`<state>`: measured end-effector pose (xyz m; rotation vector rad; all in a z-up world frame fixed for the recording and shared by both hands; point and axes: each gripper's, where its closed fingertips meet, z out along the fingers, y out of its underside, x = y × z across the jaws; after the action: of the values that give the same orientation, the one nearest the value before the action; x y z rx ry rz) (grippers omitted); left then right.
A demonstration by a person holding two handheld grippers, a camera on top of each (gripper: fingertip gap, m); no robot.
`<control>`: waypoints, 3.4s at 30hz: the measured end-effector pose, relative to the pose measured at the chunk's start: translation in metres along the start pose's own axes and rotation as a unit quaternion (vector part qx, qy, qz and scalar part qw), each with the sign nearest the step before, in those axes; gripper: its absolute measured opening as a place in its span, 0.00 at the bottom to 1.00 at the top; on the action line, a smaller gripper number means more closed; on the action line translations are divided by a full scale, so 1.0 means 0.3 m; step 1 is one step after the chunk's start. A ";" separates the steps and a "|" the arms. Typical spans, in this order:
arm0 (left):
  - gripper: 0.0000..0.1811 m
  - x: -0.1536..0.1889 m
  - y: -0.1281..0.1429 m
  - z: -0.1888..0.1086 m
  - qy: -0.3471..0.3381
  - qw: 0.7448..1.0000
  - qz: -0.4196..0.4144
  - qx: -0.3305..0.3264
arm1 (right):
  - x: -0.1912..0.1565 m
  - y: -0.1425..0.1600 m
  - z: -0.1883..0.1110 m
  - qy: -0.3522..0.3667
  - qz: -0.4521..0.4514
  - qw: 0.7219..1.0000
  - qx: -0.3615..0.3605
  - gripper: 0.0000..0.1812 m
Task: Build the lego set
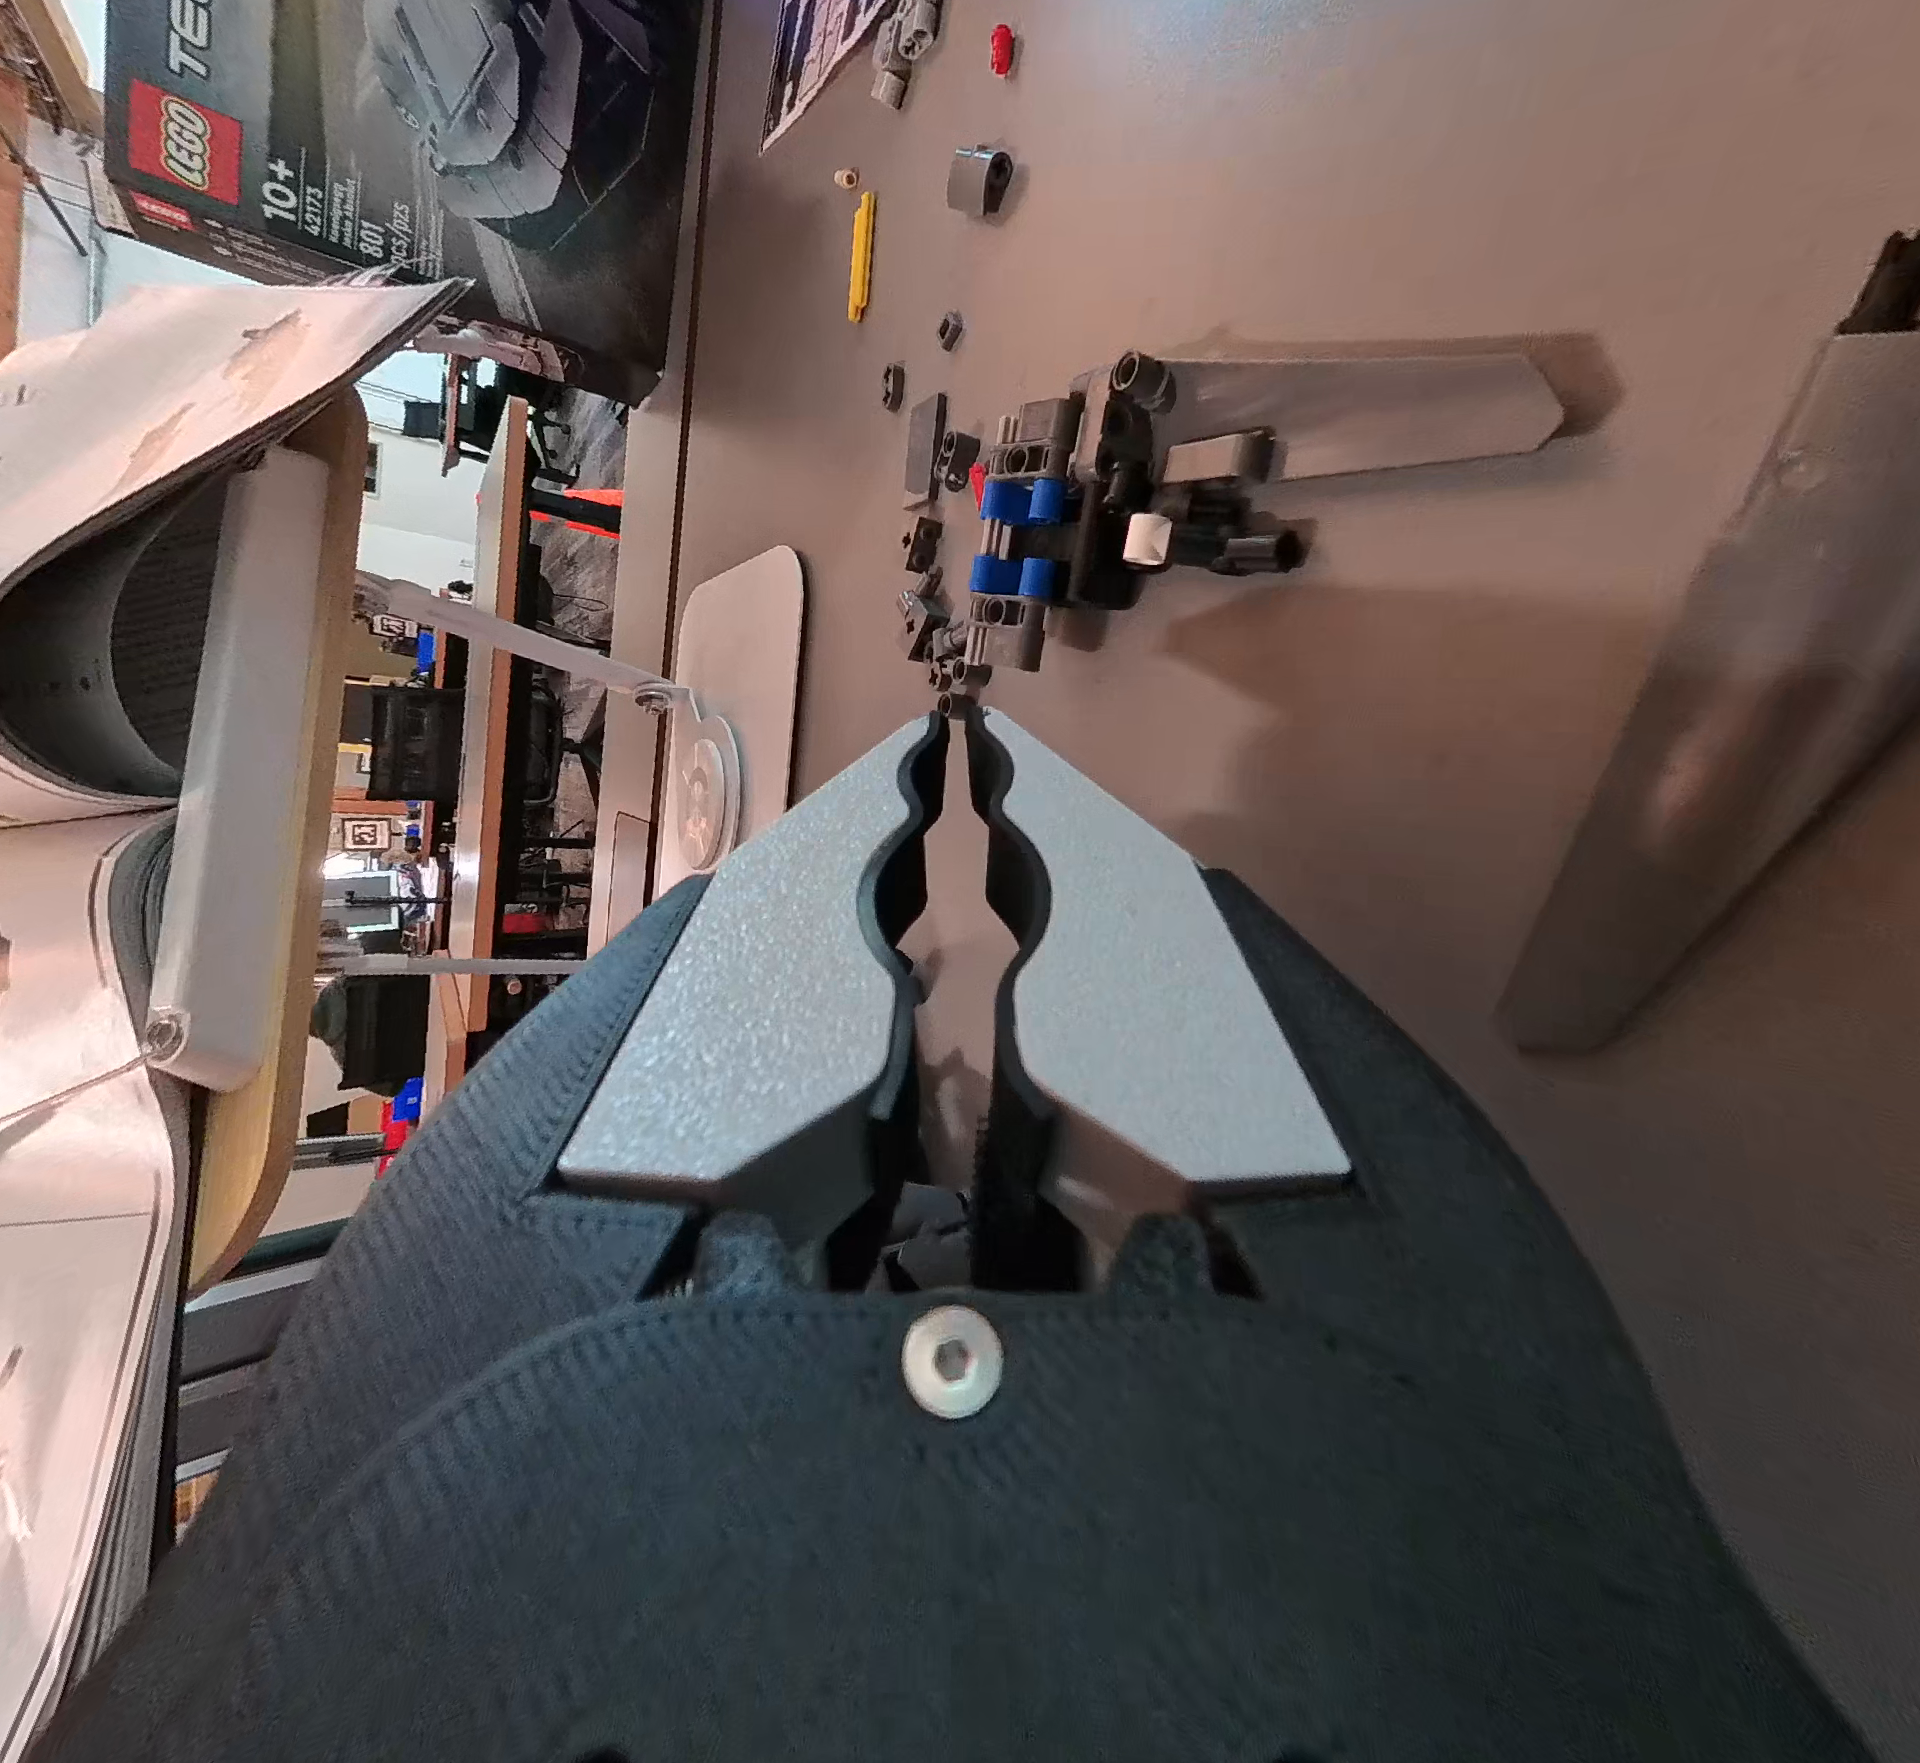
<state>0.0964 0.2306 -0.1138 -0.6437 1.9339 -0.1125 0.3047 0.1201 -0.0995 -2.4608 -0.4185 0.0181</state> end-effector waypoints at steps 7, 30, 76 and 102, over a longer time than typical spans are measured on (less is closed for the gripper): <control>0.00 0.002 -0.006 0.010 0.000 1.000 0.001 -0.002 | 0.073 0.157 -0.251 0.073 0.039 0.997 0.006 0.27; 0.01 -0.005 -0.064 0.061 0.010 1.000 0.007 0.011 | 0.062 0.629 -0.441 0.097 0.131 0.985 -0.054 0.19; 0.19 -0.059 0.136 -0.083 0.127 0.980 -0.139 -0.059 | -0.198 0.006 -0.146 0.002 -0.080 0.993 0.085 0.23; 0.15 -0.069 0.189 -0.055 0.071 0.993 -0.080 -0.052 | 0.353 0.130 0.090 0.041 0.062 0.995 -0.066 0.29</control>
<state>0.0668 0.2855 -0.1096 -0.8810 2.0327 -0.1616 0.4136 0.1389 -0.1348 -2.6036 -0.2376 -0.0609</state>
